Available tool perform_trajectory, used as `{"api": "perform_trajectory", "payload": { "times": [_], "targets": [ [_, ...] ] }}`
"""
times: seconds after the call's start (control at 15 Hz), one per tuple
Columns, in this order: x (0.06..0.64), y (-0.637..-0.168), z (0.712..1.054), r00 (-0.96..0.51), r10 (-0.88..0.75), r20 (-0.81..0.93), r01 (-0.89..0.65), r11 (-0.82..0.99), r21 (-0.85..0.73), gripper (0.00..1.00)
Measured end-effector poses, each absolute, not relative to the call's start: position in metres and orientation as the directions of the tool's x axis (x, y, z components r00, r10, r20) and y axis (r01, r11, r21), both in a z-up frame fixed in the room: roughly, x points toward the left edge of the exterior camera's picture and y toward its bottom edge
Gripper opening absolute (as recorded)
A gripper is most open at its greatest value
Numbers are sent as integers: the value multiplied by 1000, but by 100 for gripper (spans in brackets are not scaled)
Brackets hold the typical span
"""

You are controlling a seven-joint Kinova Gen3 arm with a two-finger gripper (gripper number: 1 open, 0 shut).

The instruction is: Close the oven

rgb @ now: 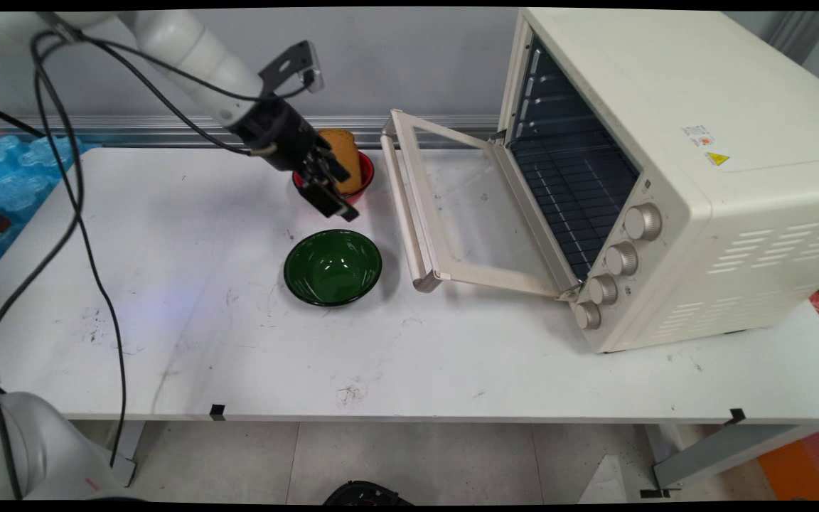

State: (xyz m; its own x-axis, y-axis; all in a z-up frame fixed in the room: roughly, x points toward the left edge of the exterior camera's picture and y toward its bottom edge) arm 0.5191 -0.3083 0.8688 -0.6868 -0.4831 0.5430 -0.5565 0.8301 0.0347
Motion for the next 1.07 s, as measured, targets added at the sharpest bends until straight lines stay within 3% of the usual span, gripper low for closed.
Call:
{"api": "perform_trajectory", "payload": {
  "times": [0.07, 0.13, 0.6, 1.07],
  "targets": [
    [518, -309, 863, -683, -478, 553, -555, 831, 33, 100],
    [517, -310, 857, -679, -473, 562, -554, 832, 31, 0],
    [509, -315, 808, -670, -403, 623, -511, 860, 6, 0],
    [503, -323, 779, -660, -349, 666, -484, 875, -22, 0]
  ]
}}
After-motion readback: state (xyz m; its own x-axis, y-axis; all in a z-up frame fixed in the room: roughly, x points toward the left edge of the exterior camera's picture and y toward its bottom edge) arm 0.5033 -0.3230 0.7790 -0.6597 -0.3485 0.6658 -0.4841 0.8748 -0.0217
